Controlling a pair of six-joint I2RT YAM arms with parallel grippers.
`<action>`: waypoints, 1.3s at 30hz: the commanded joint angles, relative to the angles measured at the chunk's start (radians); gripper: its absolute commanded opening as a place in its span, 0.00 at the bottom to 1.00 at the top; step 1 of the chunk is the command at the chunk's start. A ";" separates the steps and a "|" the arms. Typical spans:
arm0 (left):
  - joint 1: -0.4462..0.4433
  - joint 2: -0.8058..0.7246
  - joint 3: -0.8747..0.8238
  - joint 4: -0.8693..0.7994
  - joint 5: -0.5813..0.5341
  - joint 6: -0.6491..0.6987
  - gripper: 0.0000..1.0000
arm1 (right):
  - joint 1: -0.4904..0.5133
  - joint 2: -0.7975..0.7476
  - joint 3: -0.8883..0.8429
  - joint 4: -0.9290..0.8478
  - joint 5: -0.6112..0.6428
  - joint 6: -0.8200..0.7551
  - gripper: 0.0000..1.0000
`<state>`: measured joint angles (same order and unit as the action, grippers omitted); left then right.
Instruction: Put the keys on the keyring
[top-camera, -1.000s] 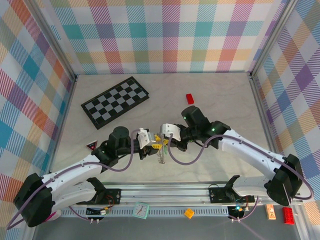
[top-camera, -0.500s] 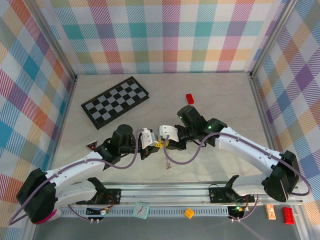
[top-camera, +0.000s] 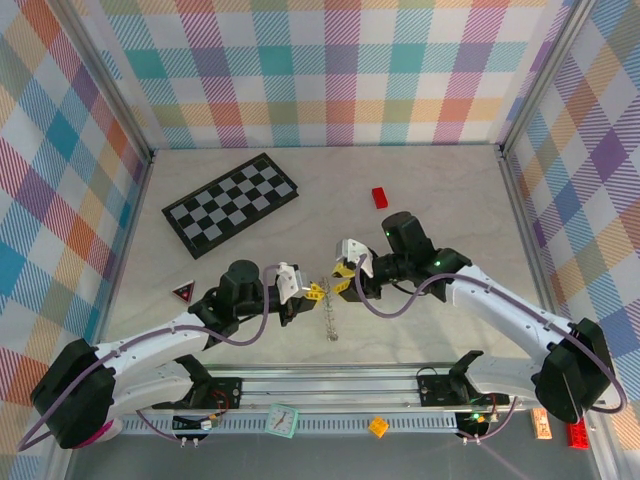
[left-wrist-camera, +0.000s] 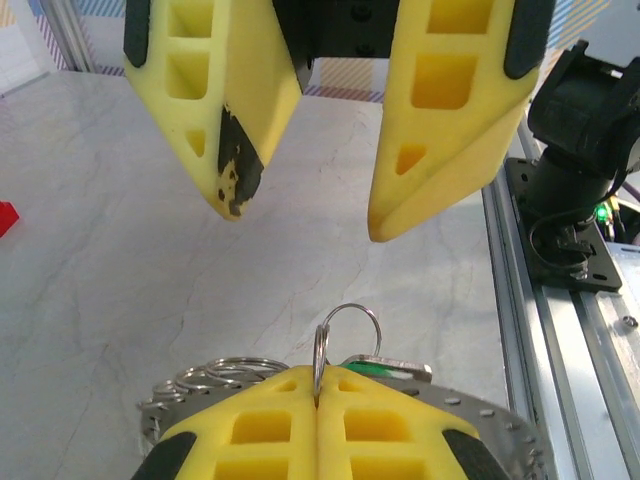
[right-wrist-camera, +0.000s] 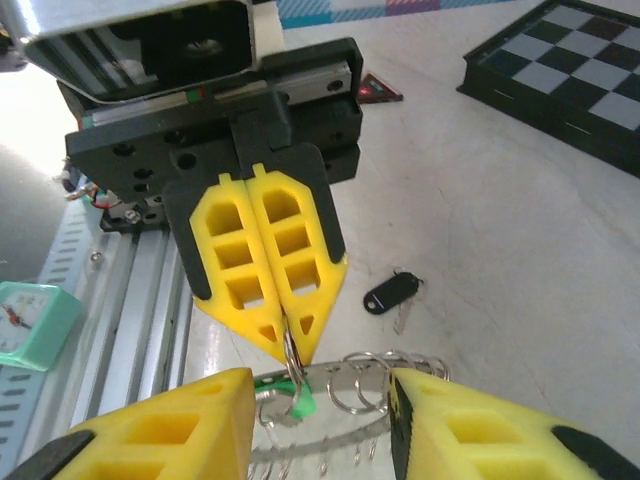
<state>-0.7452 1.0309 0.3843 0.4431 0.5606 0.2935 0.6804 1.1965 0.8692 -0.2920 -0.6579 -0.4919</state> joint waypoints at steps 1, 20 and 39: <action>-0.006 -0.022 -0.013 0.128 0.028 -0.038 0.00 | 0.005 0.034 0.000 0.052 -0.093 0.042 0.38; -0.006 0.019 -0.038 0.275 0.040 -0.116 0.00 | 0.008 0.098 0.028 0.053 -0.132 0.006 0.02; -0.006 -0.029 0.089 -0.145 -0.007 0.058 0.25 | 0.113 0.138 0.219 -0.333 0.157 -0.227 0.00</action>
<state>-0.7448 0.9981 0.4313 0.3603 0.5335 0.3035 0.7746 1.3155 1.0428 -0.5396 -0.5385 -0.6506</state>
